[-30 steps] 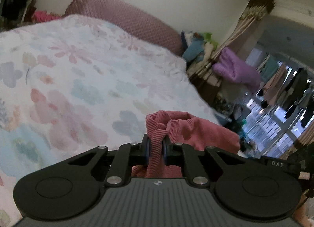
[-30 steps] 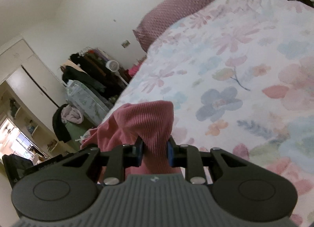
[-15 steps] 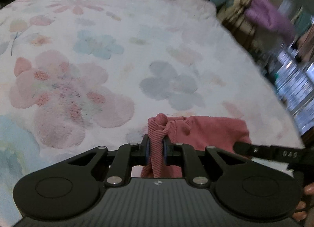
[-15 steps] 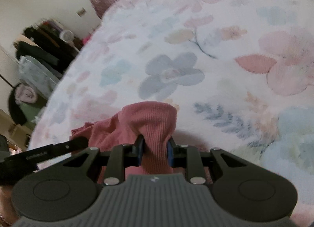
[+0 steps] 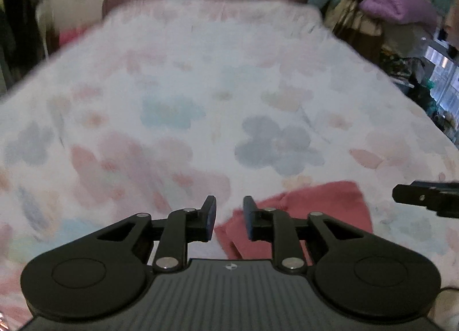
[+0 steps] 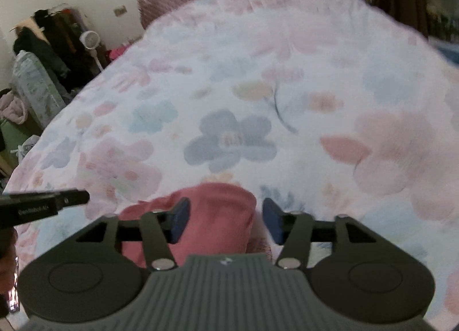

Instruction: Fold small clothes

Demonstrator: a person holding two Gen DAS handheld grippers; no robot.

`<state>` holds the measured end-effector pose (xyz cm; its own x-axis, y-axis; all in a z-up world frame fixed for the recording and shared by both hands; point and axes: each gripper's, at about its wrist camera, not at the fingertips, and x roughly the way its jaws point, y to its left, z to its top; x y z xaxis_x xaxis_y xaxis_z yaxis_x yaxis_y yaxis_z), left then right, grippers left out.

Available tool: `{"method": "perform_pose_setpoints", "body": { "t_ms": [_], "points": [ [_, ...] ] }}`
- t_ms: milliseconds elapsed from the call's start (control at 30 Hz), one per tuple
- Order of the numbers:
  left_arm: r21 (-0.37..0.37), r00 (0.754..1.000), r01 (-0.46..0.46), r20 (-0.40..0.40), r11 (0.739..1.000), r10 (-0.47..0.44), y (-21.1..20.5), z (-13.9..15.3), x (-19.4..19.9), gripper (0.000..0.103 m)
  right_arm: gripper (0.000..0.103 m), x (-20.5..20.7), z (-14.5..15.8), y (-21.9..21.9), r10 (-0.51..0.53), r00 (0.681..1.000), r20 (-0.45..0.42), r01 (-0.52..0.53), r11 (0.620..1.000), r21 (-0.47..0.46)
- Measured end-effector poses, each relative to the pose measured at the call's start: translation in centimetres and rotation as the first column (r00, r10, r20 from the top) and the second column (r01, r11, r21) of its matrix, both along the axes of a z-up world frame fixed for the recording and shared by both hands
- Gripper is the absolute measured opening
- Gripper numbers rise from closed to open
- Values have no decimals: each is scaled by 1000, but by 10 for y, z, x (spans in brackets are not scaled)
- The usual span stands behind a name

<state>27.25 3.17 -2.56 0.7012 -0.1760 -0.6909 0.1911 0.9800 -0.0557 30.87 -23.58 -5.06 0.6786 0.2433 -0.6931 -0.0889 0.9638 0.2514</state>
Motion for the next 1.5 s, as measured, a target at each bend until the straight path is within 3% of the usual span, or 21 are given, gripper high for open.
{"method": "perform_pose_setpoints", "body": {
  "t_ms": [67,233,400,500,600,933,1100,1500],
  "points": [
    [39,998,15,65,999,-17,-4,22,-23,39,69,-22,23,2,12,999,51,-12,1000,-12],
    [103,983,4,184,995,-23,-12,60,-86,80,82,-87,68,14,35,985,170,-20,996,-85],
    [111,968,-27,249,994,-1,-18,67,-140,93,82,-158,76,32,49,973,225,-12,987,-163],
    [83,970,-29,241,996,8,-19,59,-163,93,82,-191,65,46,63,975,214,-17,977,-213],
    [104,980,-43,199,994,21,-24,46,-176,93,82,-215,50,56,67,980,186,-21,971,-238],
    [132,999,-22,40,991,17,-33,8,-209,93,82,-264,13,61,12,996,84,2,986,-166],
    [141,1000,-19,25,990,16,-36,3,-219,93,82,-268,5,59,-7,999,34,12,990,-139],
    [133,999,-17,32,991,13,-38,5,-223,93,82,-267,7,56,0,999,35,5,991,-135]
  ]
}}
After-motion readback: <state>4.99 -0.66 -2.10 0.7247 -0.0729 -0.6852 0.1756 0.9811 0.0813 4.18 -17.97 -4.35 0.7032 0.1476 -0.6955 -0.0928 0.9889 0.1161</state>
